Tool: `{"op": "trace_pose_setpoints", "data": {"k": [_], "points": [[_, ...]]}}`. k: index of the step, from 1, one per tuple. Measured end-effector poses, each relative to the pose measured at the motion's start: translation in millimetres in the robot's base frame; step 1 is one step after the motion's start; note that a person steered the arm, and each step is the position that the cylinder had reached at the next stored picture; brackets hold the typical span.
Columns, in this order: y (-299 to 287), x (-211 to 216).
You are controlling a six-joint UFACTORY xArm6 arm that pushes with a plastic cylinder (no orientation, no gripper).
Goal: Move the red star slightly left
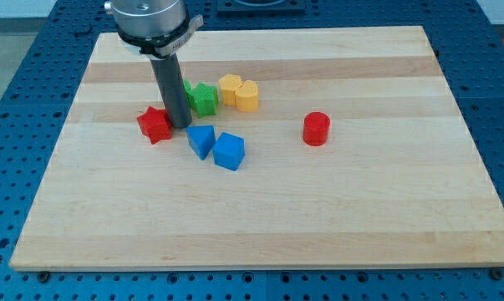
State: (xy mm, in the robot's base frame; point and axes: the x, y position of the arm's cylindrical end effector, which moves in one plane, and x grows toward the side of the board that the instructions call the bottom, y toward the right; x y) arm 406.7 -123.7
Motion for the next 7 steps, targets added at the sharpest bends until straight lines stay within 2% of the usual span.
{"op": "trace_pose_setpoints", "data": {"k": [5,7], "points": [[23.8,-25.1],[-6.7,-10.8]]}}
